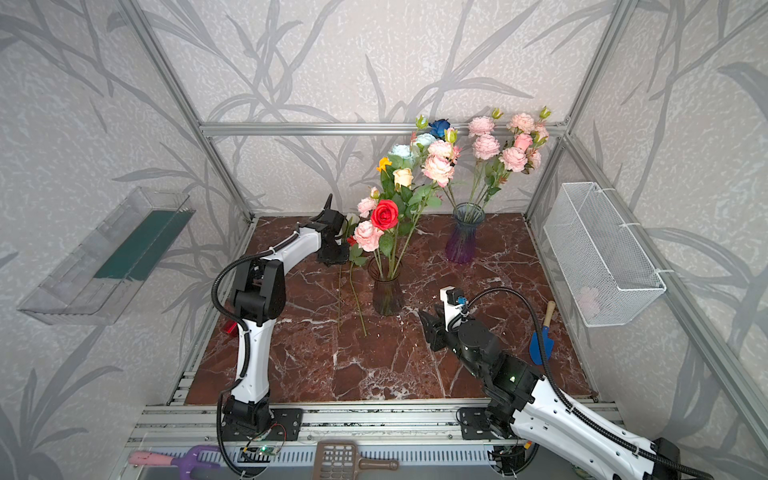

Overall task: Arrange the flowers into the vase
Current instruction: 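Grasp the white rose stem lying on the table with the left gripper, then lift the white rose upright with the left gripper while the right reaches toward it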

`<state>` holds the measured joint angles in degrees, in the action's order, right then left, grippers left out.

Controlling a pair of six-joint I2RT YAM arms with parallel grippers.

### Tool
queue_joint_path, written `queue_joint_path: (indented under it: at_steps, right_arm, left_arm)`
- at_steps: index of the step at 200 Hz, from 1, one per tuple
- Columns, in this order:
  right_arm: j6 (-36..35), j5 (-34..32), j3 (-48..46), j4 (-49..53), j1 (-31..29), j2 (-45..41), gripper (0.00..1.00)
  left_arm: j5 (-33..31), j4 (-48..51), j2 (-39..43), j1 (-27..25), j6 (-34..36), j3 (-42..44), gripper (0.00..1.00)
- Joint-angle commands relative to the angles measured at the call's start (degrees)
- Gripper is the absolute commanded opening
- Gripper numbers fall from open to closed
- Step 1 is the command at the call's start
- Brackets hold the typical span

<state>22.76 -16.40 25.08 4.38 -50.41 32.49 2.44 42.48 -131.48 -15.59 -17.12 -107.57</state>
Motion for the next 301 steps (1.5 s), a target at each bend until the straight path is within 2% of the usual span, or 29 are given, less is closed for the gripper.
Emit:
queue_joint_path:
  at_steps: [1, 34, 55, 89, 113, 152, 181, 199, 222, 238, 270, 301]
  right_arm:
    - [0.57, -0.17, -0.19, 0.54, 0.10, -0.67, 0.50]
    - [0.79, -0.12, 0.04, 0.88, 0.11, -0.72, 0.50]
    - [1.05, -0.20, 0.05, 0.98, 0.11, -0.70, 0.50]
    - [1.40, -0.01, 0.55, 0.89, 0.16, -0.16, 0.50]
    - [1.45, 0.21, 1.41, 0.43, 0.08, 0.95, 0.50]
    - [1.27, 0.96, 2.97, -0.07, 0.10, 2.52, 0.50]
    - [0.31, 1.39, 4.83, -0.37, 0.13, 3.92, 0.50]
    - [-1.04, 1.63, 6.38, -0.34, 0.14, 5.17, 0.50]
    - [-3.28, 2.01, 9.05, -0.04, 0.14, 7.03, 0.50]
    - [-5.07, 3.66, 11.82, 0.28, 0.14, 8.68, 0.51]
    - [-7.36, 10.42, 18.13, -0.19, 0.12, 12.11, 0.51]
    - [-9.20, 15.30, 26.22, -0.60, -1.17, 17.33, 0.51]
  left_arm:
    - [-3.14, 2.92, -2.56, -0.16, 0.51, -2.46, 0.31]
    - [-4.79, 3.80, -3.66, -0.15, 1.36, -2.66, 0.27]
    - [-3.98, 3.72, -2.87, -0.14, 1.55, -1.99, 0.14]
    - [-1.40, 0.60, 2.62, -0.05, -0.72, 1.56, 0.04]
    - [-1.55, -2.46, 8.77, 0.04, -2.77, 4.97, 0.00]
    - [-4.75, -5.48, 20.99, 0.21, -3.58, 10.59, 0.00]
    - [-8.08, -10.29, 33.43, 0.30, -5.93, 18.73, 0.00]
    - [-8.23, -19.20, 43.57, 0.31, -6.10, 27.88, 0.00]
    - [-1.61, -35.69, 56.78, 0.22, -5.68, 41.31, 0.00]
    - [4.75, -43.49, 63.63, -0.25, -5.17, 46.30, 0.00]
    - [19.57, -49.34, 71.50, -0.83, -4.87, 48.00, 0.00]
    - [30.38, -50.58, 74.64, -1.78, -5.76, 46.90, 0.00]
